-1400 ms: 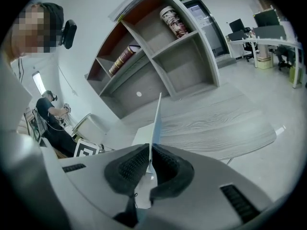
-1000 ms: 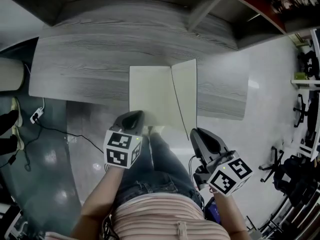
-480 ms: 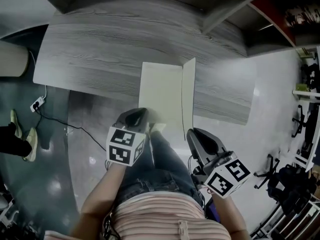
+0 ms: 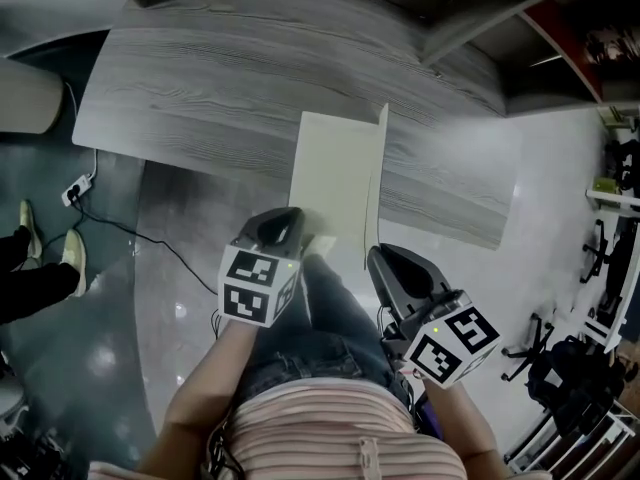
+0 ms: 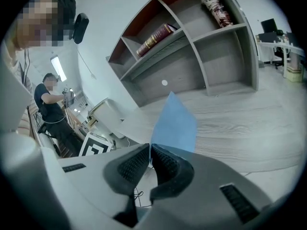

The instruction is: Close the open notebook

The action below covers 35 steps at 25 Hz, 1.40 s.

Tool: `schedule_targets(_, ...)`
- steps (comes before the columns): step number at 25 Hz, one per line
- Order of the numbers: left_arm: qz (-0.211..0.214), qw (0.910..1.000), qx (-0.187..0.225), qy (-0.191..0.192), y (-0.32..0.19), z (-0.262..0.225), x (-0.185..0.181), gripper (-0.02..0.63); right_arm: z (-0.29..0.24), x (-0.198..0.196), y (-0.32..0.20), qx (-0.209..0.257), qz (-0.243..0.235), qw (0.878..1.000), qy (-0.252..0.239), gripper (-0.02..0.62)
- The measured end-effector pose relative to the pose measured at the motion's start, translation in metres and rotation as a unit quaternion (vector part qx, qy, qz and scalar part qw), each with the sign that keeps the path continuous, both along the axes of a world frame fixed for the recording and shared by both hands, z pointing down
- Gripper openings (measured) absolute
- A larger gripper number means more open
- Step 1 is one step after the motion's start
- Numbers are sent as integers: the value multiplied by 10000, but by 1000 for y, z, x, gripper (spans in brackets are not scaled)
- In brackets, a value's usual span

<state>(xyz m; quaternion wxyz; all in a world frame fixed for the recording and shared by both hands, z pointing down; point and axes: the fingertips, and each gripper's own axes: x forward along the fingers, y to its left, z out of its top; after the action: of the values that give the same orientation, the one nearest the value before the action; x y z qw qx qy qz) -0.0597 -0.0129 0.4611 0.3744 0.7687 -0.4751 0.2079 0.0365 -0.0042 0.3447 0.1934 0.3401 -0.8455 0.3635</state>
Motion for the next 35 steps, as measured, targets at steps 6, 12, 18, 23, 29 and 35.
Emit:
schedule_targets(6, -126, 9999, -13, 62, 4, 0, -2, 12, 5, -15, 1, -15, -226, 9997, 104, 25)
schedule_targets(12, -229, 9997, -16, 104, 7, 0, -6, 12, 9, -27, 3, -94, -433, 9989, 127, 26)
schedule_targets(18, -291, 9996, -32, 60, 10, 3, -12, 12, 17, -40, 4, -166, -606, 9979, 142, 31)
schedule_targets(23, -402, 9991, -60, 91, 13, 5, -17, 12, 23, -49, 4, -252, -759, 9967, 133, 34)
schedule_targets(29, -592, 9981, -47, 178, 15, 4, -21, 12, 31, -59, 5, -323, -987, 9945, 157, 35)
schedule_targets(35, -658, 9976, -91, 196, 16, 4, -23, 12, 40, -66, 6, -401, -1156, 9923, 203, 37)
